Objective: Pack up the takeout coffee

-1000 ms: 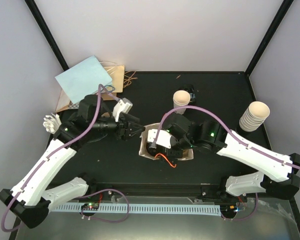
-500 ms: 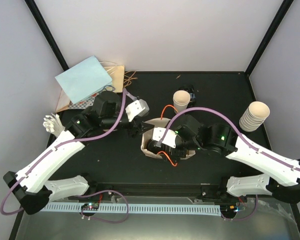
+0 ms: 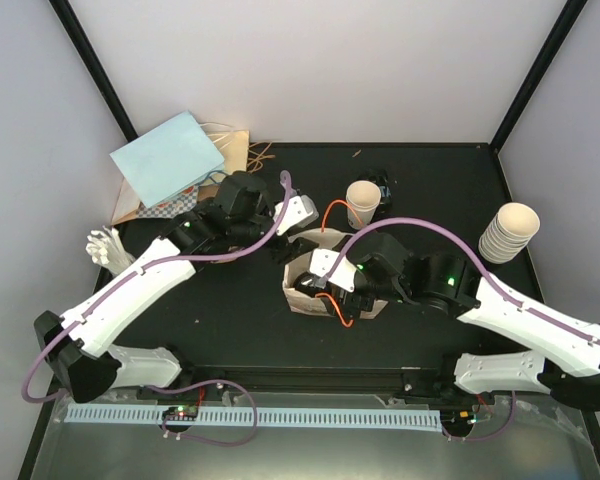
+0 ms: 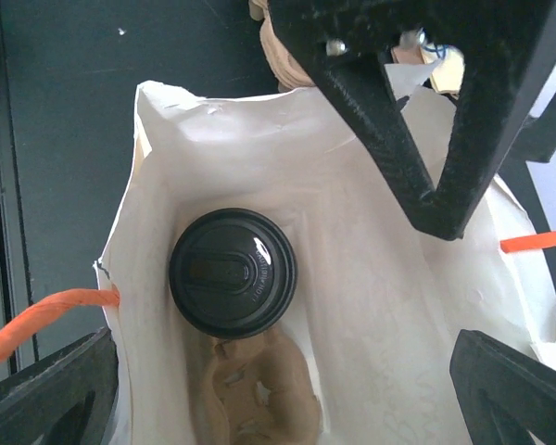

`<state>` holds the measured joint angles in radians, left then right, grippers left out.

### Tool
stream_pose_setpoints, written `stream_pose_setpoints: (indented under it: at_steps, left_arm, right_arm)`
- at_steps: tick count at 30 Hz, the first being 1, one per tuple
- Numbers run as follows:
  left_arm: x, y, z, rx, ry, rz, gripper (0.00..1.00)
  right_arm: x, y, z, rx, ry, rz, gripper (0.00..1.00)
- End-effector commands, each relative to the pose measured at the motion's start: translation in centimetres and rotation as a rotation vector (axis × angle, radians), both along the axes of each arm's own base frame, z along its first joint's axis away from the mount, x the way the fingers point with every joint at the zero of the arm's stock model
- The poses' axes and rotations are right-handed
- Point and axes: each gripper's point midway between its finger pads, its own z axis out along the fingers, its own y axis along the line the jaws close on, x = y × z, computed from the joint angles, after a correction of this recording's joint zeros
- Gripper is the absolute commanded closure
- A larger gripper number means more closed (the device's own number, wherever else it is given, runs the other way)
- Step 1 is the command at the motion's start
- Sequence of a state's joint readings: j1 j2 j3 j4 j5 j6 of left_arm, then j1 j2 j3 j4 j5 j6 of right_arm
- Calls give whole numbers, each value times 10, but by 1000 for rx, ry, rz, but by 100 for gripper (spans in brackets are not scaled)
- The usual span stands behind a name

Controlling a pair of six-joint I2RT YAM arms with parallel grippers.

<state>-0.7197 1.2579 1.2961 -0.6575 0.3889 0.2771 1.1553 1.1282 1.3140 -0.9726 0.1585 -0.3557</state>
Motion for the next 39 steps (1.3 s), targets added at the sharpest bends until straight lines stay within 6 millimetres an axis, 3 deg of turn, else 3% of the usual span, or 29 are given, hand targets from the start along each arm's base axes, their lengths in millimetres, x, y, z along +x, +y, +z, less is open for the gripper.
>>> stream_pose_setpoints:
  at_steps: [1,8,18,25,34,39]
  left_arm:
    - [4,-8,21,-17,-96,-48,41]
    - [14,-25,6,10,-77,-103,55]
    - [27,-33,2,38,-97,-108,91]
    - [21,-26,6,45,-127,-112,98]
    - [7,-20,18,11,-147,-140,99]
    - [5,-14,16,30,-136,-125,99]
  right_arm:
    - [10,-2,13,38,-66,-50,0]
    - [25,-9,26,81,-145,-133,0]
    - [47,-25,34,51,-293,-232,0]
    - [64,-38,56,57,-428,-316,0]
    - [84,-48,80,76,-609,-437,0]
    - [95,-66,100,107,-703,-596,0]
